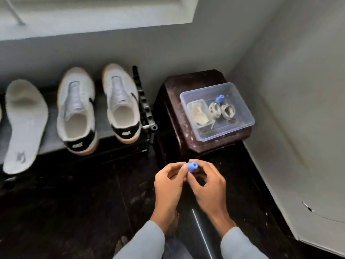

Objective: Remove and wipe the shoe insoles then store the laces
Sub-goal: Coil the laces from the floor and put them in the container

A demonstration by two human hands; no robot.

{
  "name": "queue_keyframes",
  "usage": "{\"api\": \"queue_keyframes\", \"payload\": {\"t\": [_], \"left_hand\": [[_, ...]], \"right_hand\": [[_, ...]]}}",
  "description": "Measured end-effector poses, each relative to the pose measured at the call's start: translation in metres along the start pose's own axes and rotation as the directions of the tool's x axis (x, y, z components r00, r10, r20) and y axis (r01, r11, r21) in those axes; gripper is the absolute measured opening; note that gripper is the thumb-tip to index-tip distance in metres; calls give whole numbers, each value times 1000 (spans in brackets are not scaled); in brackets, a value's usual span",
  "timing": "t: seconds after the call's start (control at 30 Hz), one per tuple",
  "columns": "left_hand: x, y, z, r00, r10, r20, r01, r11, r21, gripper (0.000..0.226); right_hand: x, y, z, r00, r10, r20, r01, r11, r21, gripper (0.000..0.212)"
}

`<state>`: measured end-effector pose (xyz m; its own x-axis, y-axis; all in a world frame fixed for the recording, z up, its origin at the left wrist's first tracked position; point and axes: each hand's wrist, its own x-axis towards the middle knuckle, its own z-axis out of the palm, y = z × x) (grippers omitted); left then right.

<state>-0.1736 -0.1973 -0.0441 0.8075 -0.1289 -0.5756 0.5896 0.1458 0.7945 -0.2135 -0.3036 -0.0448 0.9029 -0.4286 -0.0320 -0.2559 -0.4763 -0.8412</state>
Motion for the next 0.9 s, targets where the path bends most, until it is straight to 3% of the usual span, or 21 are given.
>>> {"api": "queue_keyframes", "payload": {"t": [0.17, 0.3, 0.6, 0.9], "left_hand": [[33, 11, 74, 996, 47, 77, -51, 997, 63, 12], [65, 18, 115, 995, 92, 46, -98, 982, 160, 13], [118, 15, 154, 941, 324, 100, -330, 808, 488, 20], [132, 1, 154, 931, 350, 104, -351, 781, 516, 18]], "right_hand": [[62, 20, -57, 985, -22, -172, 8, 997, -78, 26], [126, 46, -84, 978, -22, -206, -27, 972, -232, 23], [219, 86, -79, 993, 22, -119, -74, 891, -449, 21], [232, 102, -73, 995, 92, -47, -102, 837, -538, 27]]}}
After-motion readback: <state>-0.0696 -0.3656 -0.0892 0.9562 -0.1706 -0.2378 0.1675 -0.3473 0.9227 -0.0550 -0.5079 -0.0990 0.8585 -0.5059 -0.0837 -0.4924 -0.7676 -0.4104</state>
